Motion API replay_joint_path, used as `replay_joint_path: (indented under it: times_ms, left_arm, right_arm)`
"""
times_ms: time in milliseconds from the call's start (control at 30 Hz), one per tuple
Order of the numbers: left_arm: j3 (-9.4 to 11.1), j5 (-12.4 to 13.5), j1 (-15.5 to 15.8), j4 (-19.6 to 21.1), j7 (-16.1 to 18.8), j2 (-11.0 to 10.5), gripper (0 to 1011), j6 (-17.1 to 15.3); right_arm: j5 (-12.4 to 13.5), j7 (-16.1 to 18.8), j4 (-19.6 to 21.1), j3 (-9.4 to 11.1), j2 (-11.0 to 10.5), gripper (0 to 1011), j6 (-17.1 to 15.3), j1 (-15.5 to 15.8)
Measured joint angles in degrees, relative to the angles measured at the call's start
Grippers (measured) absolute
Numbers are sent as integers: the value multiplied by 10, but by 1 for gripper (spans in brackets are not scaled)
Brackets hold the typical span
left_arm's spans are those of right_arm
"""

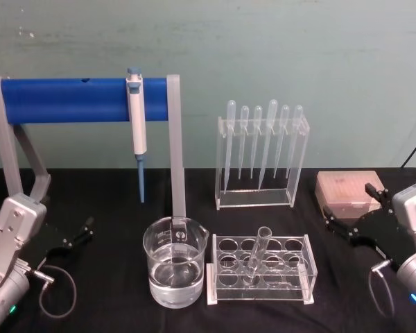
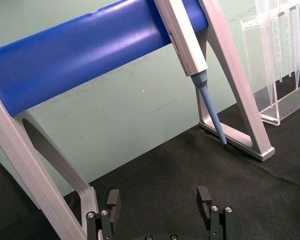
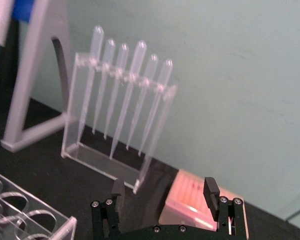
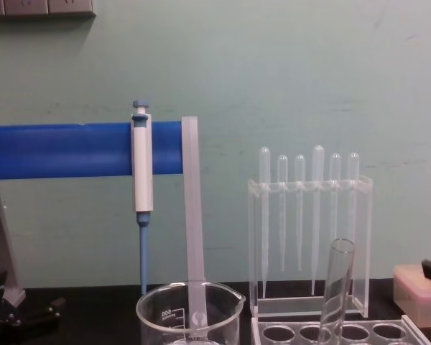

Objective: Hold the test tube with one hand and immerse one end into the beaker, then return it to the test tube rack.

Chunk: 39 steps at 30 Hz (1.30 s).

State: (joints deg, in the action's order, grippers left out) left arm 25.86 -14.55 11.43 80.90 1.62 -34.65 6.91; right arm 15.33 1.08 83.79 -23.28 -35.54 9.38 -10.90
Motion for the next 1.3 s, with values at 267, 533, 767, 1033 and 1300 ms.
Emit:
replay_joint_path:
  times_ms: [267, 533, 767, 1033, 1300]
  left_arm:
    - [0, 0, 0, 0, 0, 0, 1000, 0]
    - [0, 0, 0, 0, 0, 0, 1000, 0]
    - [0, 0, 0, 0, 0, 0, 1000, 0]
    - [0, 0, 0, 0, 0, 0, 1000, 0]
    - [0, 0, 0, 0, 0, 0, 1000, 0]
  right_arm:
    - [43, 74, 36, 21, -25, 1002, 28, 22]
    - [112, 212, 62, 31, -74, 1002, 56, 49]
    - [133, 309, 65, 23, -108, 1002, 44, 51]
    - [148, 400, 40, 5, -89, 1002, 60, 20]
    - [148, 452, 6, -13, -44, 1002, 81, -22]
